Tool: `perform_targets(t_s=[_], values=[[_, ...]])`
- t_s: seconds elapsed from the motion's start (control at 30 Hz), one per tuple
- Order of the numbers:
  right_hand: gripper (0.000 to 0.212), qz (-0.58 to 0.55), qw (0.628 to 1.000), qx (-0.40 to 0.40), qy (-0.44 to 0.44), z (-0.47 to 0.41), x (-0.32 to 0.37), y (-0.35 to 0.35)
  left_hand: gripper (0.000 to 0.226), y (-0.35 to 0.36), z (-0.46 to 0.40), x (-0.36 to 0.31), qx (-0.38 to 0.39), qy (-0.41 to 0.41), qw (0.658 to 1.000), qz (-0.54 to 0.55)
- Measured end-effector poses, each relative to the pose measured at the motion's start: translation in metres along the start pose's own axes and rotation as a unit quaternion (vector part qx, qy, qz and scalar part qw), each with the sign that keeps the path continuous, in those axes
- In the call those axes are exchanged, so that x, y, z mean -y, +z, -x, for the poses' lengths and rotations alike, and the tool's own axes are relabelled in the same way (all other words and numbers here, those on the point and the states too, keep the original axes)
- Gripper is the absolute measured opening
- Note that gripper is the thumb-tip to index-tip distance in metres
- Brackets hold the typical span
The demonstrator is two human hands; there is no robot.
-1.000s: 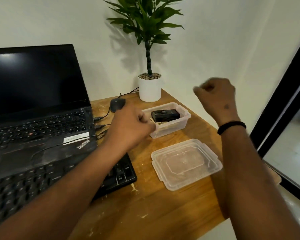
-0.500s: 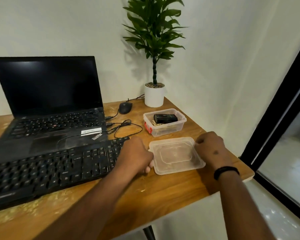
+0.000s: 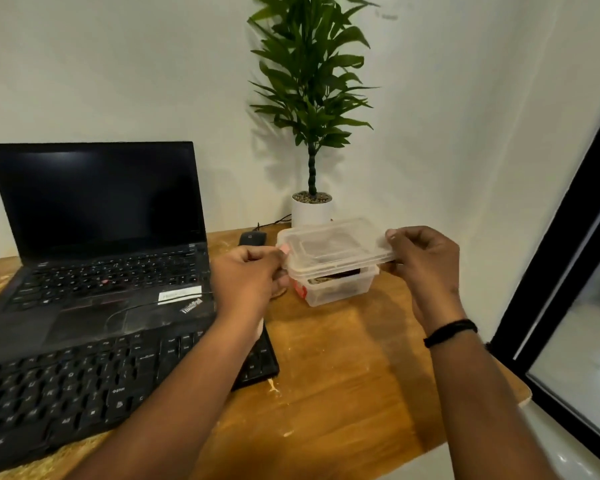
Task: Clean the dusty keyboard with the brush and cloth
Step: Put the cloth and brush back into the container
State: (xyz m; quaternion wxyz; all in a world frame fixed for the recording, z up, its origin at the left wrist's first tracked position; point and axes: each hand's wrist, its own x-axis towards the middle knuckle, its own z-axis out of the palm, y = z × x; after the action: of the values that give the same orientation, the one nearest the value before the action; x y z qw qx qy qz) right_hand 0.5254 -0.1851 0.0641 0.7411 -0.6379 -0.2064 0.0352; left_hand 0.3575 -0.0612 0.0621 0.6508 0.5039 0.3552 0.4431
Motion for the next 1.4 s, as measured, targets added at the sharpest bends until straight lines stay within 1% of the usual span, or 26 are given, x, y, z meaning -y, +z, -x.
perform_targets(t_s=[0.03,0.13,0.2,0.23,0.37,0.5,0.6,0.67,0.8,0.93,1.03,1.13,1.27,1.33,1.4], values=[[0.003,0.022,1.000,-0.013,-0.007,-0.014,-0.005,0.006,0.009,0.007,-0.009,0.003,0.010,-0.015,1.000,0.007],[0.010,0.089,0.996,-0.015,0.000,-0.051,-0.022,0.023,0.024,0.027,-0.034,0.014,0.035,-0.073,0.996,0.027],[0.009,0.131,0.991,-0.004,-0.006,-0.067,-0.037,0.028,0.028,0.037,-0.049,0.023,0.039,-0.091,0.995,0.025],[0.008,0.149,0.989,-0.003,-0.013,-0.070,-0.046,0.030,0.027,0.041,-0.056,0.027,0.035,-0.092,0.995,0.015],[0.018,0.214,0.976,-0.002,-0.044,-0.069,-0.068,0.031,0.021,0.045,-0.075,0.036,0.016,-0.090,0.995,-0.048],[0.023,0.294,0.950,0.004,-0.108,-0.065,-0.070,0.032,0.028,0.041,-0.080,0.041,-0.005,-0.088,0.994,-0.070],[0.019,0.337,0.935,0.031,-0.105,-0.064,-0.073,0.033,0.028,0.038,-0.079,0.044,-0.012,-0.074,0.991,-0.114],[0.018,0.347,0.933,0.041,-0.092,-0.064,-0.076,0.033,0.029,0.036,-0.080,0.047,-0.007,-0.085,0.987,-0.137],[0.018,0.347,0.934,0.033,-0.081,-0.067,-0.080,0.033,0.037,0.030,-0.085,0.052,0.030,-0.115,0.980,-0.160],[0.019,0.358,0.931,0.024,-0.074,-0.069,-0.083,0.033,0.038,0.030,-0.087,0.053,0.041,-0.114,0.980,-0.156],[0.020,0.366,0.929,0.025,-0.049,-0.070,-0.085,0.034,0.038,0.033,-0.091,0.055,0.046,-0.111,0.981,-0.152],[0.024,0.363,0.931,0.026,-0.036,-0.071,-0.086,0.033,0.034,0.033,-0.092,0.056,0.057,-0.109,0.980,-0.157],[0.028,0.340,0.939,0.047,0.008,-0.071,-0.086,0.031,0.029,0.031,-0.095,0.051,0.086,-0.110,0.972,-0.187],[0.035,0.330,0.942,0.055,0.039,-0.072,-0.087,0.031,0.029,0.031,-0.099,0.048,0.112,-0.123,0.966,-0.197],[0.038,0.320,0.943,0.058,0.071,-0.073,-0.088,0.031,0.028,0.029,-0.102,0.045,0.136,-0.144,0.957,-0.212]])
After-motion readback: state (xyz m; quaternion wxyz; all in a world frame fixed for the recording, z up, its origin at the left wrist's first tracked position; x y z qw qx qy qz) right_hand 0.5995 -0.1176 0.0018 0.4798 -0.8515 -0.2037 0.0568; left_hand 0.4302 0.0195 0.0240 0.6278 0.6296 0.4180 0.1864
